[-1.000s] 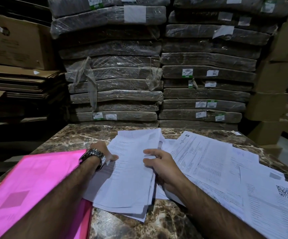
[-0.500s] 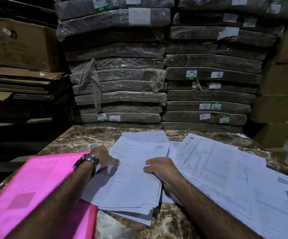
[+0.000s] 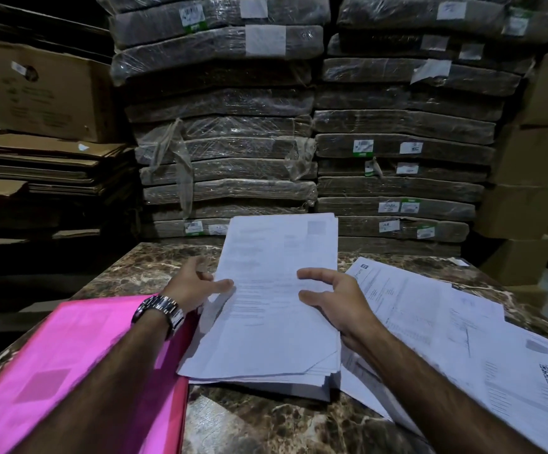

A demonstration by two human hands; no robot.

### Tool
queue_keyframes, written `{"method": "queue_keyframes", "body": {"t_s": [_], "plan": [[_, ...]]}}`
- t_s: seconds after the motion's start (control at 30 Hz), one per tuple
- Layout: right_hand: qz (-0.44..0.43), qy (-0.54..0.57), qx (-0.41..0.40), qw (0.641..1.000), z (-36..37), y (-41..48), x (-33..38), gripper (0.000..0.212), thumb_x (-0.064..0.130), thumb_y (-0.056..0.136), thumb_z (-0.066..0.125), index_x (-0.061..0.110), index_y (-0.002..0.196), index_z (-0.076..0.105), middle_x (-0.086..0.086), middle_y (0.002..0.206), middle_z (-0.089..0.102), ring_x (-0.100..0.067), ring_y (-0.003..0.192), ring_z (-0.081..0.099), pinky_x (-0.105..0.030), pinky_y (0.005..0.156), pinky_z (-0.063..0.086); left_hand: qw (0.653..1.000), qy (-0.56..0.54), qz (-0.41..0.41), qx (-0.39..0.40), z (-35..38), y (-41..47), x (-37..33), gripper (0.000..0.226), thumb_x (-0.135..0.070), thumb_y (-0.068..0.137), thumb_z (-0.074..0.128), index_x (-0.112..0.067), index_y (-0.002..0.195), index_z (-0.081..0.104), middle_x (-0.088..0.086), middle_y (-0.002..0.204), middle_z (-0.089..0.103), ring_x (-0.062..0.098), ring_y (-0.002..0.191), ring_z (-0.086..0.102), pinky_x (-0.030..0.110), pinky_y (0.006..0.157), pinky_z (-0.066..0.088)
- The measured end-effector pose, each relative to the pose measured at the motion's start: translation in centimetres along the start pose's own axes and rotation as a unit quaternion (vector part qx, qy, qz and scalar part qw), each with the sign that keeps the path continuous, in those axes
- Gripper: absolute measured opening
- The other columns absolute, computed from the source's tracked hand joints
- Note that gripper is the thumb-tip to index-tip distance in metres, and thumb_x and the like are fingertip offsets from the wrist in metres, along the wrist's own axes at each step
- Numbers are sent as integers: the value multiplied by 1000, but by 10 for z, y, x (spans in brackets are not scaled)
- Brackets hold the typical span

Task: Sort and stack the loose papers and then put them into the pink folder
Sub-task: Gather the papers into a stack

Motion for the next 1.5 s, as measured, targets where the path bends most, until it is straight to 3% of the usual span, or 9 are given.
{"method": "queue_keyframes", "body": {"t_s": [0.13,0.37,0.5,0.6,0.7,1.2,1.3,1.4,1.5], "plan": [[-21,12,0,1000,-21,-6,15,32,-9,81,69,14,103,73,-3,100,73,-25,81,75,-34,69,62,987,-138,1,80,16,-9,-9,114,-32,45,94,-18,141,35,9,119,63,25,103,63,42,93,50],[-11,34,20,999,-36,-14,12,31,-7,82,69,11,108,71,-7,100,75,-26,84,74,-32,71,62,959,-223,33,174,45,-31,-35,37,2,83,65,-9,117,60,16,108,71,29,86,72,36,67,58],[53,-1,30,998,-36,-14,-10,31,-1,84,69,9,113,68,-16,99,75,-30,84,73,-37,76,61,987,-98,-8,130,48,-29,-16,22,-7,82,70,-5,103,65,12,91,74,25,69,71,32,62,56],[84,-122,15,989,-39,-13,-25,33,5,82,72,9,114,65,-9,92,71,-13,54,62,-18,47,50,993,28,-38,111,51,-29,-4,27,-15,76,77,7,88,66,12,72,70,23,63,61,24,59,47],[116,-139,-11,983,-43,-10,-36,36,7,81,73,10,114,62,-9,85,67,-15,55,56,-18,44,39,985,154,-41,58,46,-34,-10,22,-16,77,74,-7,65,58,-3,54,59,14,54,51,16,41,38],[110,-27,-38,993,-40,3,-37,31,-8,81,66,12,105,65,-19,103,70,-36,96,70,-48,84,56,989,143,-5,-34,15,-31,-27,21,-6,72,71,-12,92,72,7,83,70,20,68,59,22,52,41],[109,-30,-32,993,-37,7,-41,32,-7,80,67,17,103,66,-17,105,69,-34,93,71,-46,81,60,994,106,-36,-1,18,-33,-21,23,-9,77,73,-8,99,65,9,79,68,17,63,56,25,57,45],[108,-34,-29,993,-35,6,-39,33,-6,81,66,16,106,65,-12,96,67,-24,75,69,-31,63,57,989,142,-35,19,23,-33,-17,73,-9,77,74,-22,136,34,6,77,62,15,54,53,23,42,38],[96,-67,-30,993,-34,4,-37,33,-4,82,66,17,108,64,-6,79,60,-17,57,60,-27,54,46,989,122,-20,78,35,-31,-12,81,-4,77,74,-22,143,32,10,107,65,17,64,61,19,47,43]]}}
Point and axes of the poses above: each hand's wrist, its own y-axis towards the middle knuckle, its own z-axis out of the palm, x = y × z, the point moved 8 cm from there along y, towards the middle knuckle
